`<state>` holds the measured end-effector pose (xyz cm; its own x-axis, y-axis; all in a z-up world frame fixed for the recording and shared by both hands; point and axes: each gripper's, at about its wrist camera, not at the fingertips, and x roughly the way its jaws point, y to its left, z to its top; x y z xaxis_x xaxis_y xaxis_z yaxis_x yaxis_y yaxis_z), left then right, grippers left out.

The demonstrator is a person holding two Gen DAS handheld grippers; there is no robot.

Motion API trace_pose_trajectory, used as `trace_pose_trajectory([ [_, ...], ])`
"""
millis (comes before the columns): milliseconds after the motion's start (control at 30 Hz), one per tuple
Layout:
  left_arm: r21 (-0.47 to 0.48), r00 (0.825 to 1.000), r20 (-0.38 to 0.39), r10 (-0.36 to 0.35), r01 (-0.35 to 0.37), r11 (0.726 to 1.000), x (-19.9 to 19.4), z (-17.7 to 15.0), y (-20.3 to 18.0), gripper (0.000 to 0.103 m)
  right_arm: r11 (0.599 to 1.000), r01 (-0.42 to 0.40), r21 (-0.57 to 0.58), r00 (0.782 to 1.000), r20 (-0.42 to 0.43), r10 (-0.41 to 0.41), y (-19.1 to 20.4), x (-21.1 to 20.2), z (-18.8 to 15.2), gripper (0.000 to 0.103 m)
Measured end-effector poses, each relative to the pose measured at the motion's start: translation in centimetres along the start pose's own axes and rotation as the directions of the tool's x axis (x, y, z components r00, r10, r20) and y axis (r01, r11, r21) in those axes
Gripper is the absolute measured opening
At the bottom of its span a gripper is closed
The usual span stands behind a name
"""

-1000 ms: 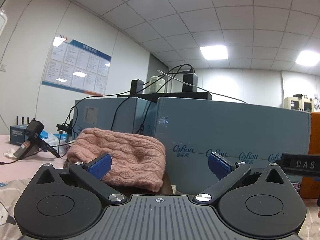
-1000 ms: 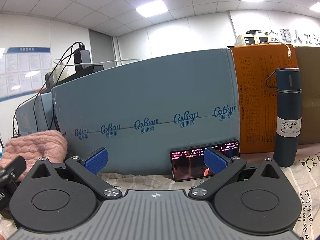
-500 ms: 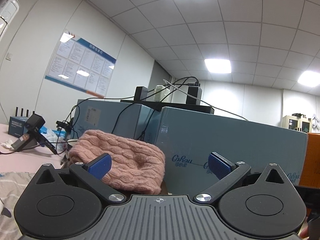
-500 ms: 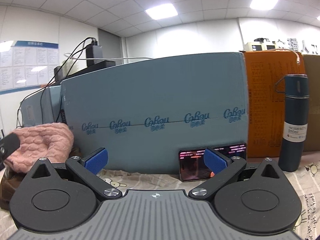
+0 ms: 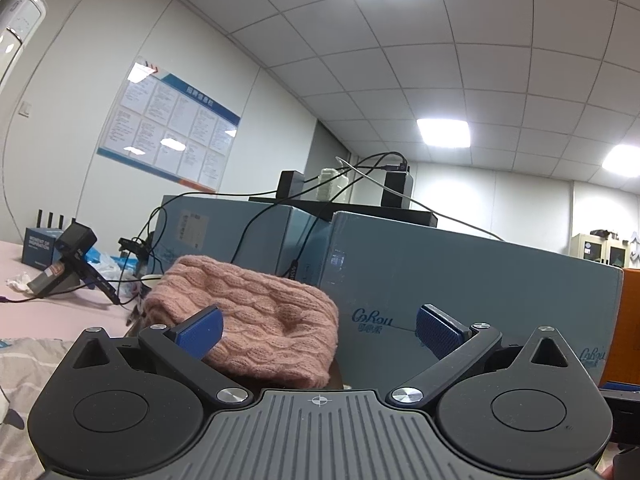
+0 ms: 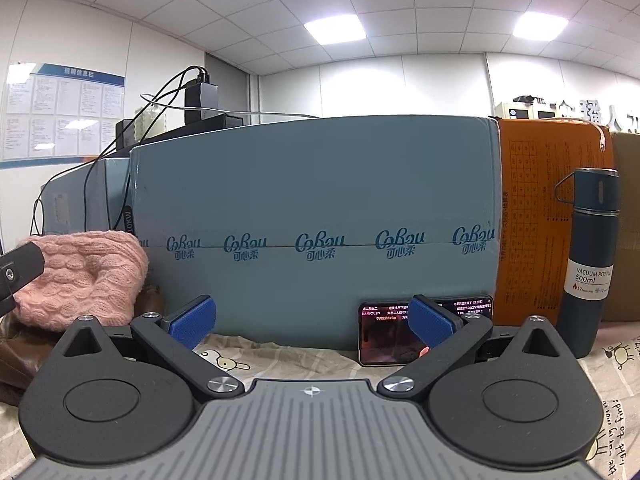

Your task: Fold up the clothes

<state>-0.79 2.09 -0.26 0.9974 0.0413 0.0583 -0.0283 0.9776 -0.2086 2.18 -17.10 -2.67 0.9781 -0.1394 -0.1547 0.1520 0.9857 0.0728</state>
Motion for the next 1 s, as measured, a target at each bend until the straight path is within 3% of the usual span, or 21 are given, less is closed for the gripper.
trace_pose_trajectory([
  [500, 0.012, 1.0, -0.01, 0.007, -0.007, 1.0, 0.2, -0.2, -0.1, 0.103, 0.993, -0.045, -0.112, 0.999, -0.007, 0.045, 2.5, -0.5, -0.6, 0.103],
  [1000, 0.009, 1.0, -0.018, 0.007, -0.007, 1.0, 0.3, -0.3, 0.1, 0.103, 0.993, -0.026, -0.118, 1.0, 0.001, 0.026, 2.4, -0.5, -0.7, 0.103],
])
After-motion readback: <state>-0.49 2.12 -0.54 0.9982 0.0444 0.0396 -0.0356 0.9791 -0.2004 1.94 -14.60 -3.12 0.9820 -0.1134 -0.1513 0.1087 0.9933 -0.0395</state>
